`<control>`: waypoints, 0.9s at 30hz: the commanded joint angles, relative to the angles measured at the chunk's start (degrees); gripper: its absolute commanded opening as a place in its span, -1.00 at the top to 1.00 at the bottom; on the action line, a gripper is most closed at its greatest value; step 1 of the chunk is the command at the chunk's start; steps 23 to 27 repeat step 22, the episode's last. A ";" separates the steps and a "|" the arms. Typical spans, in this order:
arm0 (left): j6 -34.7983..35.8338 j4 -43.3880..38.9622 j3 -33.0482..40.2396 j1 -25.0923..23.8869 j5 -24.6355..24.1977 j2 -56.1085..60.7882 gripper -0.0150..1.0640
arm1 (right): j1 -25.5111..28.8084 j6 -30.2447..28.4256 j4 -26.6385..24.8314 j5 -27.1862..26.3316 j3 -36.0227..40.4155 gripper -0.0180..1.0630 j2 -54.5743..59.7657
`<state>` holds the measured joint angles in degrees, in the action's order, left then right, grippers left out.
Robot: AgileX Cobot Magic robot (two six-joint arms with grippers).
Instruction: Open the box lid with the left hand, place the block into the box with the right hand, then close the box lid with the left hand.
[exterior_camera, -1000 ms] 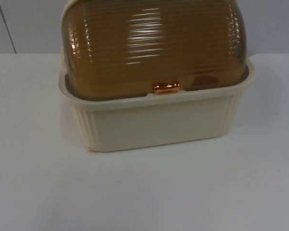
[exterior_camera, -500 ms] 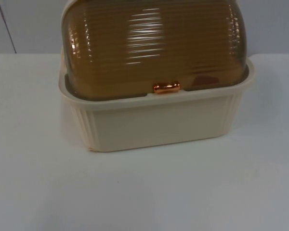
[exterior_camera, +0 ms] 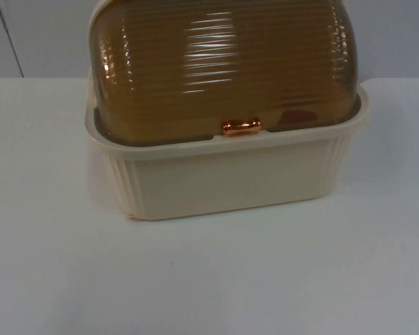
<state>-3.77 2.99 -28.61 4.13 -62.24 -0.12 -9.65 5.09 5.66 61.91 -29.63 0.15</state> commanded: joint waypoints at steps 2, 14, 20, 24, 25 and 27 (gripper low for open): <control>0.01 -0.03 0.31 0.39 0.60 0.12 -0.96 | -0.22 -0.18 0.03 -0.04 0.07 -0.96 -0.15; 0.01 -0.10 0.31 -1.09 0.60 0.12 -0.96 | 0.96 0.44 0.04 -0.04 0.07 -0.96 -0.15; 0.01 -0.10 0.31 -3.46 0.60 0.12 -0.96 | 5.48 0.44 0.18 -0.04 0.07 -0.96 -0.15; 0.01 -0.10 0.31 -3.27 0.60 0.12 -0.96 | 5.83 0.44 0.18 -0.04 0.07 -0.96 -0.15; 0.01 -0.10 0.31 -3.27 0.60 0.12 -0.96 | 5.83 0.44 0.18 -0.04 0.07 -0.96 -0.15; 0.01 -0.10 0.31 -3.27 0.60 0.12 -0.96 | 5.83 0.44 0.18 -0.04 0.07 -0.96 -0.15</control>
